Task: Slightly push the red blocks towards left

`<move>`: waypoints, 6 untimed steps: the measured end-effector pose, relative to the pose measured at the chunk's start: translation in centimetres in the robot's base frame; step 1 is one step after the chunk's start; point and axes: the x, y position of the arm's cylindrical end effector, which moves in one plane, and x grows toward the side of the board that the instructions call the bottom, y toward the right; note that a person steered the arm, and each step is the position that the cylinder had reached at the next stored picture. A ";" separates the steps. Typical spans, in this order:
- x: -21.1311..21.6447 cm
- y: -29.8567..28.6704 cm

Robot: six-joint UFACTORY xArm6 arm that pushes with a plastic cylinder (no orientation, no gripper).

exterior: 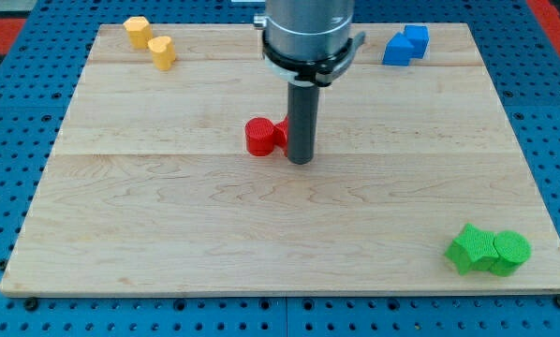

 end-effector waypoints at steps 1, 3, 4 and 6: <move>0.4 4.0; -2.1 -2.0; -2.1 -3.2; -12.2 16.6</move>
